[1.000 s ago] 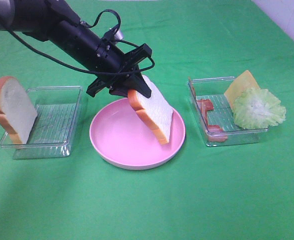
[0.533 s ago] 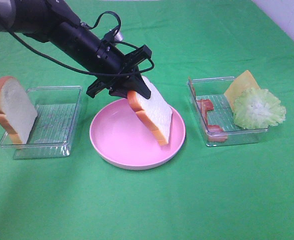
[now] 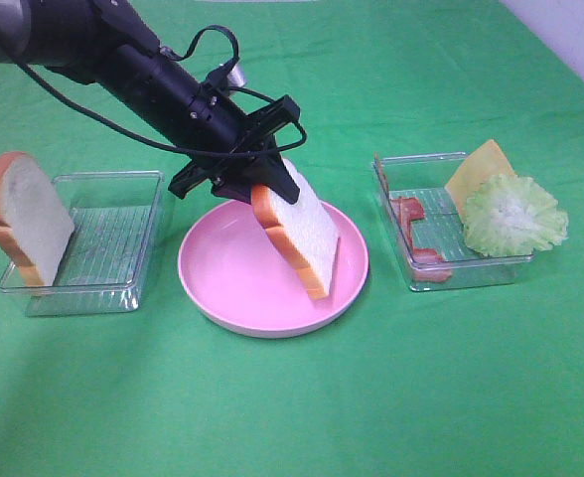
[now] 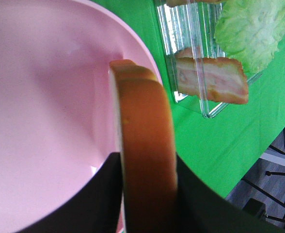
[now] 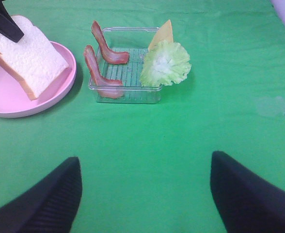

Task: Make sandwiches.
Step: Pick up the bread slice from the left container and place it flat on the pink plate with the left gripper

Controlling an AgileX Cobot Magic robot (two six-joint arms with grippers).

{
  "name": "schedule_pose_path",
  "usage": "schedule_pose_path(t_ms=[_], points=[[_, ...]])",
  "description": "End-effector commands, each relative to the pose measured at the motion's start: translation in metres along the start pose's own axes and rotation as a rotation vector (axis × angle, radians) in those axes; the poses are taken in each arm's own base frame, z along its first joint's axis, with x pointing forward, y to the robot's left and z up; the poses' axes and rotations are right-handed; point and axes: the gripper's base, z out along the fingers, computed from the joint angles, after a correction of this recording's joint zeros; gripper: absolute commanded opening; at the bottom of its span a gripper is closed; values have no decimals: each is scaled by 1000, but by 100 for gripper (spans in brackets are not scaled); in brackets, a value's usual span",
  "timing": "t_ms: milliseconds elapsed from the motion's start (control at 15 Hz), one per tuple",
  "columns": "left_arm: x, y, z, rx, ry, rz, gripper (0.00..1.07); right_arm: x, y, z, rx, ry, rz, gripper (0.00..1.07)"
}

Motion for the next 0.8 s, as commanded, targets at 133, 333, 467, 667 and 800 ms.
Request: schedule_pose_path(t_ms=[133, 333, 467, 667, 800], points=[[2, -1, 1, -4, 15, 7, 66, 1, 1, -2, 4, -22, -8, 71], [5, 7, -5, -151, 39, 117, 67, 1, 1, -2, 4, -22, -8, 71], [8, 3, -6, -235, 44, 176, 67, 1, 1, -2, 2, -22, -7, 71], [14, -4, -4, -449, 16, 259, 67, 1, 1, -2, 1, -23, -7, 71], [17, -10, -4, -582, -10, 308, 67, 1, 1, -2, 1, -23, -7, 71]])
